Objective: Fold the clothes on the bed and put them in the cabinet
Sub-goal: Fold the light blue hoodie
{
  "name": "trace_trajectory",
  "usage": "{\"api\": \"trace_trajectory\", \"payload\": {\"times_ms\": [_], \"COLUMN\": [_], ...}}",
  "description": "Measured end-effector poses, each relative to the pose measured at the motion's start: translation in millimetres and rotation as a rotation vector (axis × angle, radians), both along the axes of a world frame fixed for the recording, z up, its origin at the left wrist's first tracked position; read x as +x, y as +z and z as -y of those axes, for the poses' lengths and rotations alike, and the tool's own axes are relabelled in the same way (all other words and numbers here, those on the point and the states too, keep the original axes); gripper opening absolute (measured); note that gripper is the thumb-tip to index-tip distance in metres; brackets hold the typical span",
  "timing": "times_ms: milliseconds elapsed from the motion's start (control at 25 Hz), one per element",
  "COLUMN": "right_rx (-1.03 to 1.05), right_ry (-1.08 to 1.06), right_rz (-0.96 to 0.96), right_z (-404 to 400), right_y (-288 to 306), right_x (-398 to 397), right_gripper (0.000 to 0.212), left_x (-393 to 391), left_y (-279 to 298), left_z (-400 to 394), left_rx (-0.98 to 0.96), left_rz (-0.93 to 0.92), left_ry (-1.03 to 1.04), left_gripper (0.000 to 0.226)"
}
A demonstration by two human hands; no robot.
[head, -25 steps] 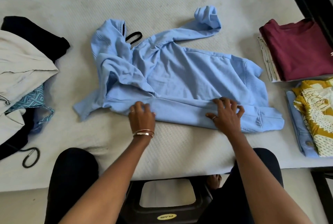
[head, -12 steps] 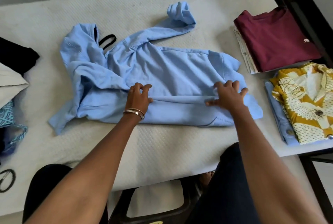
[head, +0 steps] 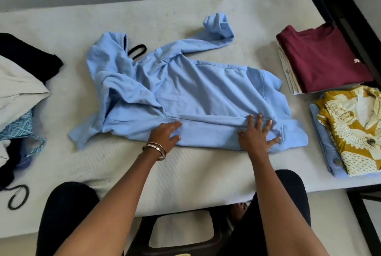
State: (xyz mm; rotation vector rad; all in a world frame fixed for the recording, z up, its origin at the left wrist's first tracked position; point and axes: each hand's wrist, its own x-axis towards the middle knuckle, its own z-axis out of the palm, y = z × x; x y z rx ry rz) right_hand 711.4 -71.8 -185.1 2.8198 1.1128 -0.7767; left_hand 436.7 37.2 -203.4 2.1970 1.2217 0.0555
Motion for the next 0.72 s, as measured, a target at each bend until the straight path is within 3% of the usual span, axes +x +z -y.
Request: {"api": "trace_trajectory", "payload": {"times_ms": [40, 120, 160, 240, 320, 360, 440, 480, 600, 720], "right_rx": [0.023, 0.092, 0.123, 0.161, 0.173, 0.182, 0.188, 0.194, 0.324, 0.493], "right_ry": [-0.042, 0.029, 0.102, 0.217, 0.305, 0.339, 0.380, 0.393, 0.405, 0.289], "right_rz": [0.003, 0.003, -0.027, -0.117, -0.162, -0.179, -0.241, -0.276, -0.410, -0.809], "right_z": [-14.2, -33.8, -40.4, -50.9, -60.6, -64.8, -68.7, -69.6, -71.5, -72.3], "right_y": [7.3, 17.1, 20.4, 22.7, 28.9, 32.7, 37.1, 37.3, 41.4, 67.6], "right_x": [-16.3, -49.3, -65.3, -94.4, -127.2, -141.1, -160.7, -168.7, -182.8, -191.6], "right_gripper": [0.066, 0.060, 0.058, 0.055, 0.052, 0.051, 0.048, 0.046, 0.037, 0.039], "left_x": [-14.4, -56.3, -80.0, -117.5, -146.6, -155.4, -158.4, -158.2, -149.9, -129.4], "left_y": [9.7, 25.8, 34.1, 44.6, 50.8, 52.6, 59.2, 63.0, 89.3, 138.4], "left_z": [-10.4, -29.0, -34.5, -43.4, -55.5, -62.8, -73.3, -75.2, -74.2, -72.4], "left_rx": [0.109, 0.419, 0.472, 0.363, 0.236, 0.187, 0.145, 0.175, 0.260, 0.299], "left_rz": [0.122, 0.065, -0.047, -0.181, -0.237, -0.260, -0.290, -0.259, -0.021, 0.152], "left_ry": [0.144, 0.533, 0.746, 0.983, 0.960, 0.928, 0.894, 0.914, 0.962, 0.837], "left_gripper": [0.047, 0.042, 0.051, 0.078, 0.091, 0.081, 0.037, 0.028, 0.042, 0.037]}}
